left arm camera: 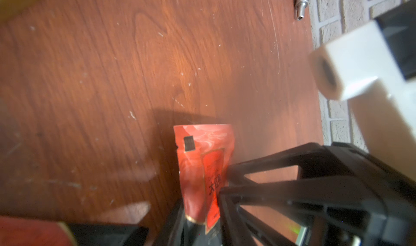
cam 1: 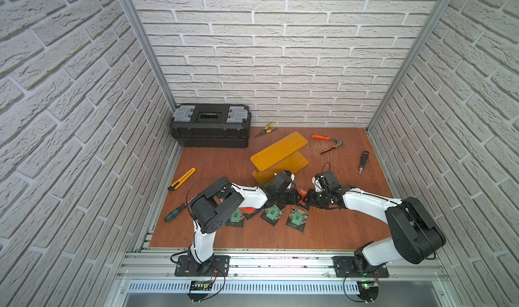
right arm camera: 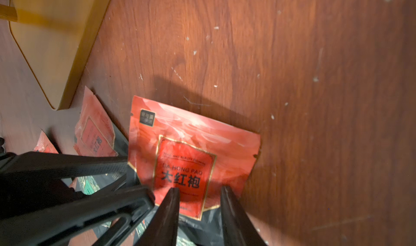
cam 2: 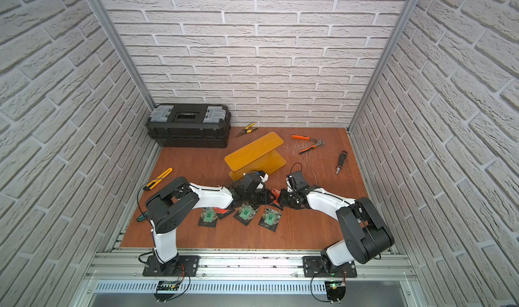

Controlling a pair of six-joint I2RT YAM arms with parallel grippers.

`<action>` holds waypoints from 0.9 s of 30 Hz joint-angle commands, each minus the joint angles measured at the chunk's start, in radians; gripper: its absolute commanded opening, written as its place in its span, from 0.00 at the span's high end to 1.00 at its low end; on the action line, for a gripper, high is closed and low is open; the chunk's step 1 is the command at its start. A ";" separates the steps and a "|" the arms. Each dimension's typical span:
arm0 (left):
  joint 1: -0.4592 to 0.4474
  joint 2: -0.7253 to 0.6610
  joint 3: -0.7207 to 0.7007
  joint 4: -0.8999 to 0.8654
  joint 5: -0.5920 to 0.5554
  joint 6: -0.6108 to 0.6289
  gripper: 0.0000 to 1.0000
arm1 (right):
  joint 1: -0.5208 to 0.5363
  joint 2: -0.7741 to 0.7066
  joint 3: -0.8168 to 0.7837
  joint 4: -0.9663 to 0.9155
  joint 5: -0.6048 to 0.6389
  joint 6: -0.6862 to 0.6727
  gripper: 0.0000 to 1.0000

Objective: Place the tea bags on the shelf by color
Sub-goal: Pick up the tea bag from the center of the board.

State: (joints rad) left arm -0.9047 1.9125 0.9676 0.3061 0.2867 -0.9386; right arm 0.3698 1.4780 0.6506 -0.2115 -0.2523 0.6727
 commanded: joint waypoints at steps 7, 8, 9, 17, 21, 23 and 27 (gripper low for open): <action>-0.003 -0.024 -0.018 0.056 0.006 0.003 0.90 | -0.009 -0.022 -0.029 -0.040 0.016 -0.026 0.64; -0.003 -0.026 -0.020 0.057 0.005 0.003 0.92 | -0.009 -0.025 -0.029 -0.042 0.017 -0.027 0.64; -0.003 -0.029 -0.020 0.057 0.003 0.003 0.94 | -0.010 -0.032 -0.028 -0.044 0.017 -0.028 0.63; -0.001 -0.070 -0.029 0.055 -0.010 0.001 1.00 | -0.014 -0.133 -0.029 -0.067 0.016 -0.029 0.54; -0.002 -0.115 -0.035 0.049 -0.037 -0.006 1.00 | -0.016 -0.233 -0.030 -0.095 0.020 -0.020 0.50; -0.001 -0.143 -0.036 0.042 -0.053 -0.009 1.00 | -0.020 -0.291 -0.031 -0.104 0.018 -0.011 0.48; 0.001 -0.206 -0.048 0.036 -0.100 -0.020 1.00 | -0.023 -0.423 -0.041 -0.111 0.017 0.026 0.45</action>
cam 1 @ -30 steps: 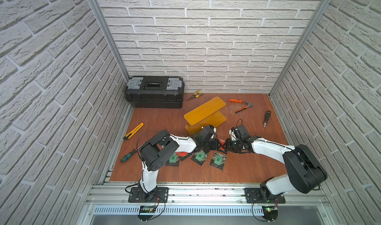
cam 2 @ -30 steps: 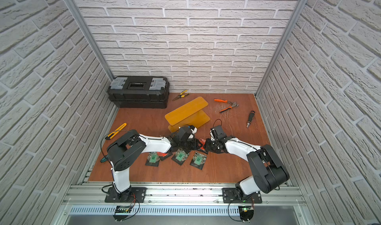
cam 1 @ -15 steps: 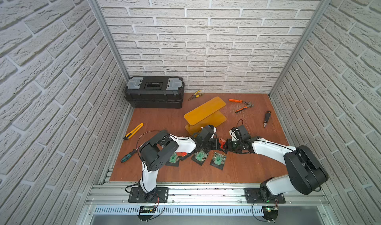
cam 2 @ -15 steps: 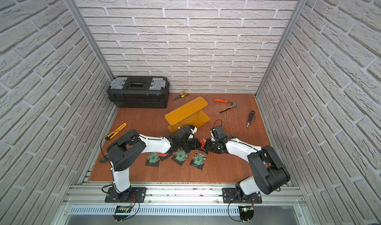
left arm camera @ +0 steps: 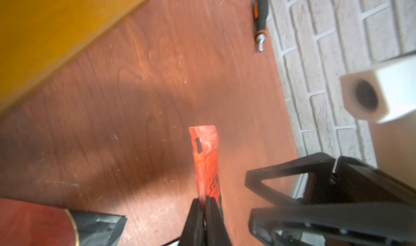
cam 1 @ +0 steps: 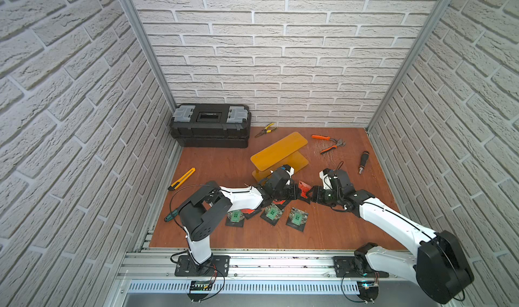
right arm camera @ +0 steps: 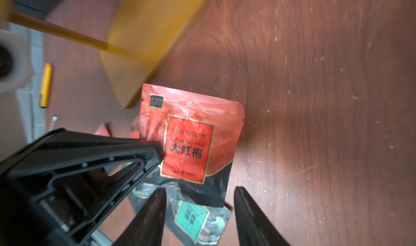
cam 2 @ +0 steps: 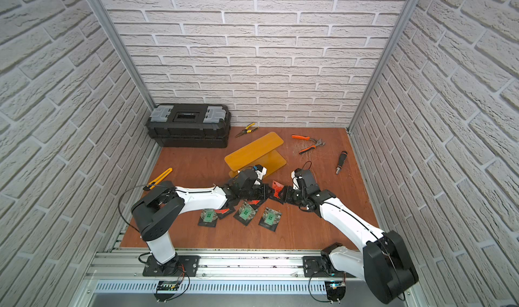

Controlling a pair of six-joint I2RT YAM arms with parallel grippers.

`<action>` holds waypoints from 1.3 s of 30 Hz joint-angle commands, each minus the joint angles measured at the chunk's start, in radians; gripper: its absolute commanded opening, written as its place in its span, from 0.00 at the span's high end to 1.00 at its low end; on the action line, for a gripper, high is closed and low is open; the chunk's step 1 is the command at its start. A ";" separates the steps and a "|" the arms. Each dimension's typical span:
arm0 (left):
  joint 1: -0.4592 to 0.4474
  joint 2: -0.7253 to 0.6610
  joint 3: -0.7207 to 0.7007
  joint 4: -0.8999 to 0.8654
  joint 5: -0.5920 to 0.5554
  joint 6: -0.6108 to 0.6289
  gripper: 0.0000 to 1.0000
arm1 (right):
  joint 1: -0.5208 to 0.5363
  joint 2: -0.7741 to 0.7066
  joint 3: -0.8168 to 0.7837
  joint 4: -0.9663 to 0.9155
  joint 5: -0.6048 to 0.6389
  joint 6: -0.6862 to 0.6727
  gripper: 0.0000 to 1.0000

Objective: Place the tea bags on the shelf by color
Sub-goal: Pick up the tea bag from the center of the board.

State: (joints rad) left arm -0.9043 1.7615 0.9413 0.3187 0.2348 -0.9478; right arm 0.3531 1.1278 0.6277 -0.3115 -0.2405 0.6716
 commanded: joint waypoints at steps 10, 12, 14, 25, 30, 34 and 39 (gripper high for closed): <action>0.021 -0.221 -0.094 0.085 -0.192 -0.113 1.00 | -0.009 -0.376 -0.156 0.178 0.028 0.329 0.32; 0.021 -0.239 -0.099 0.101 -0.206 -0.132 1.00 | -0.009 -0.401 -0.181 0.219 0.023 0.388 0.32; 0.022 -0.254 -0.109 0.129 -0.220 -0.152 1.00 | -0.009 -0.413 -0.209 0.279 0.005 0.434 0.32; 0.021 -0.306 -0.163 0.236 -0.265 -0.243 1.00 | -0.009 -0.366 -0.266 0.538 -0.031 0.580 0.38; 0.022 -0.309 -0.176 0.262 -0.256 -0.268 1.00 | -0.007 -0.287 -0.237 0.614 -0.075 0.566 0.43; 0.021 -0.320 -0.185 0.264 -0.257 -0.279 1.00 | -0.009 -0.243 -0.218 0.655 -0.096 0.565 0.47; 0.021 -0.327 -0.191 0.267 -0.256 -0.291 1.00 | -0.008 -0.207 -0.195 0.670 -0.110 0.558 0.54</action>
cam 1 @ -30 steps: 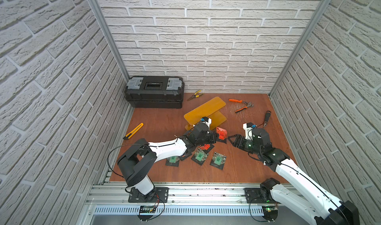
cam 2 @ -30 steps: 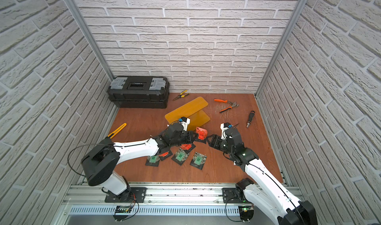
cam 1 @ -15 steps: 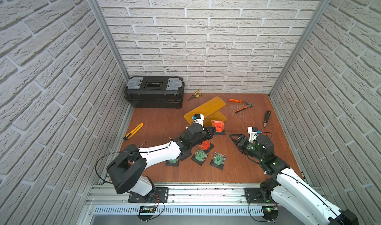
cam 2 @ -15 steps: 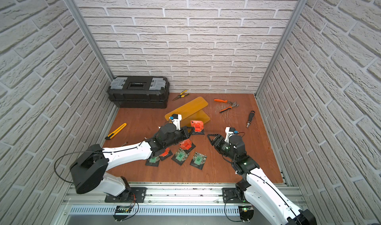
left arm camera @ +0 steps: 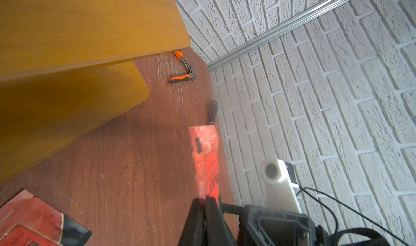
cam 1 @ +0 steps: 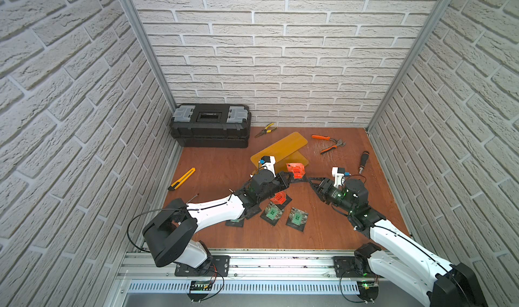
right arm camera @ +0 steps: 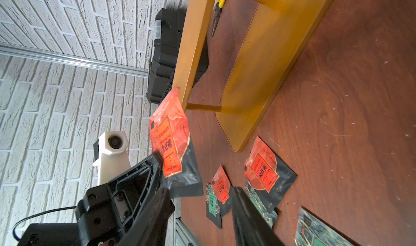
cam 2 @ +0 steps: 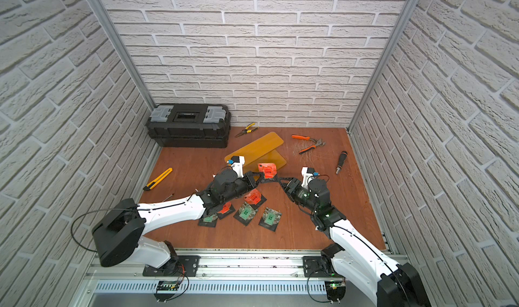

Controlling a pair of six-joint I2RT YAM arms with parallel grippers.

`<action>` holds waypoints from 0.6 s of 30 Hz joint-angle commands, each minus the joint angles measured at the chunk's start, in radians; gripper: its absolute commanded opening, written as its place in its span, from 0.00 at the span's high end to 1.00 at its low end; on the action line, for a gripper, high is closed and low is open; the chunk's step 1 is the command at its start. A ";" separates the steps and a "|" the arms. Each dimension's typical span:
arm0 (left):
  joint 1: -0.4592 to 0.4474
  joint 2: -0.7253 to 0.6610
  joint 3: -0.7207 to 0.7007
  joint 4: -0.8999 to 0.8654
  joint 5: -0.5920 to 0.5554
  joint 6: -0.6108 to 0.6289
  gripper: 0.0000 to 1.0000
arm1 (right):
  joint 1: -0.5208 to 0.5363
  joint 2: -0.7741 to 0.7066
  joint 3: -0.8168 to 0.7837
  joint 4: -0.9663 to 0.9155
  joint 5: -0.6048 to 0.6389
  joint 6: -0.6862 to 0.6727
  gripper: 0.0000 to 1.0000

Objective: Place the tea bags on the shelf by color
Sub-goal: Pick up the tea bag from the center of the board.

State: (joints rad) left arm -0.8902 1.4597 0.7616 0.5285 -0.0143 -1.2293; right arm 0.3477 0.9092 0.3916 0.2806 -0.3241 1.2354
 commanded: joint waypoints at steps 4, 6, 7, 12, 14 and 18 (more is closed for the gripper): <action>0.010 -0.028 -0.013 0.063 -0.006 -0.016 1.00 | -0.002 0.051 0.059 0.099 -0.050 -0.006 0.57; 0.009 -0.027 -0.014 0.067 -0.003 -0.020 1.00 | -0.002 0.063 0.062 0.110 -0.053 -0.003 0.58; 0.010 -0.026 -0.015 0.070 -0.003 -0.022 1.00 | -0.001 0.069 0.065 0.115 -0.055 -0.003 0.59; 0.010 -0.030 -0.024 0.077 0.000 -0.027 1.00 | -0.002 0.084 0.084 0.101 -0.061 -0.013 0.61; 0.011 -0.032 -0.024 0.077 0.000 -0.028 1.00 | -0.003 0.093 0.087 0.097 -0.068 -0.014 0.62; 0.013 -0.030 -0.024 0.079 0.003 -0.029 1.00 | -0.002 0.102 0.083 0.119 -0.071 -0.005 0.64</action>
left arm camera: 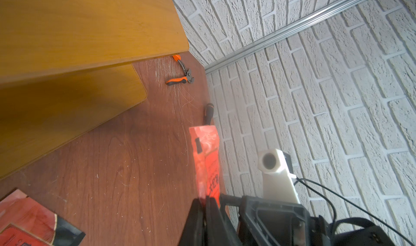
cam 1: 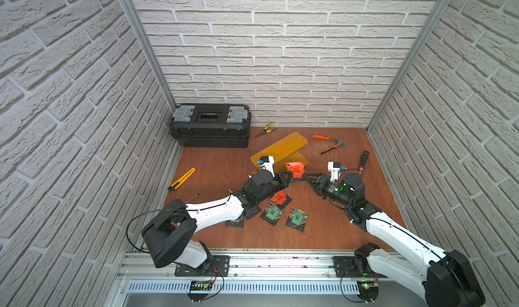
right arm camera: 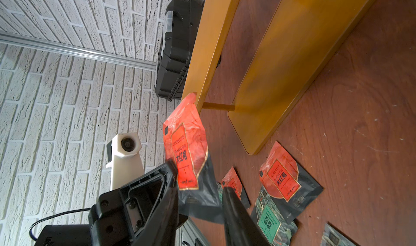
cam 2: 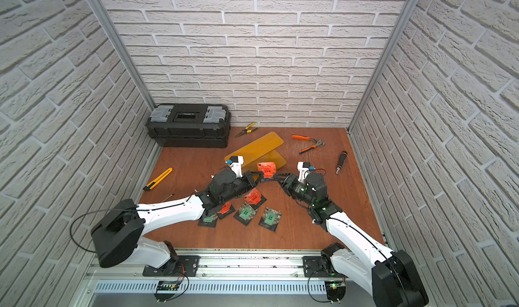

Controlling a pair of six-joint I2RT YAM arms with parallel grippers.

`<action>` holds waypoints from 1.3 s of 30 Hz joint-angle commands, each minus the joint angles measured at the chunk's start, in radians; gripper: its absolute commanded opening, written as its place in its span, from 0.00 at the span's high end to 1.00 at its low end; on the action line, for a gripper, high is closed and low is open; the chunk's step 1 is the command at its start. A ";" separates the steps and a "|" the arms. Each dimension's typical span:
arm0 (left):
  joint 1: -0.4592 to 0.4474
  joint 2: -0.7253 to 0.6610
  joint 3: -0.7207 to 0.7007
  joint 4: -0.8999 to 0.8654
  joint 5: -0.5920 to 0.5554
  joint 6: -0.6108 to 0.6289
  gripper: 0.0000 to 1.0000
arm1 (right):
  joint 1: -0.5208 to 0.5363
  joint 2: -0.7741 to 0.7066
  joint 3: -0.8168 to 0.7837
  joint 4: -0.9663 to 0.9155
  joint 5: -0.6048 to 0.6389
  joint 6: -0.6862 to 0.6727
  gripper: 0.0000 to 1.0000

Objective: Place the tea bags on the shelf by color
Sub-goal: Pick up the tea bag from the center of the board.

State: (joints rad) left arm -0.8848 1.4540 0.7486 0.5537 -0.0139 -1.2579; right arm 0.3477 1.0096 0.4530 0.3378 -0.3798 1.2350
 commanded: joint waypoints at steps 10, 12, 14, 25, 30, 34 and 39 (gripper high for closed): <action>0.012 -0.011 -0.011 0.058 0.020 -0.010 1.00 | -0.002 -0.002 0.035 0.065 -0.008 -0.019 0.79; 0.012 -0.006 -0.010 0.061 0.024 -0.012 1.00 | -0.002 0.000 0.036 0.066 -0.008 -0.020 0.81; 0.012 -0.002 -0.009 0.066 0.030 -0.012 1.00 | -0.002 0.001 0.038 0.067 -0.009 -0.023 0.84; 0.018 0.009 -0.012 0.063 0.041 -0.013 0.93 | -0.002 0.002 0.053 0.010 -0.013 -0.108 0.97; 0.026 -0.009 -0.036 0.039 0.028 -0.008 0.72 | -0.003 -0.015 0.067 -0.071 -0.016 -0.201 0.97; 0.030 -0.024 -0.063 0.020 0.017 -0.004 0.62 | -0.002 -0.020 0.063 -0.094 -0.023 -0.263 0.97; 0.035 -0.052 -0.101 -0.014 0.001 0.000 0.50 | -0.002 -0.013 0.056 -0.120 -0.036 -0.313 0.97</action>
State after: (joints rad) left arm -0.8574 1.4414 0.6685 0.5392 0.0025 -1.2758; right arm 0.3477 1.0088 0.4992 0.2211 -0.3985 0.9863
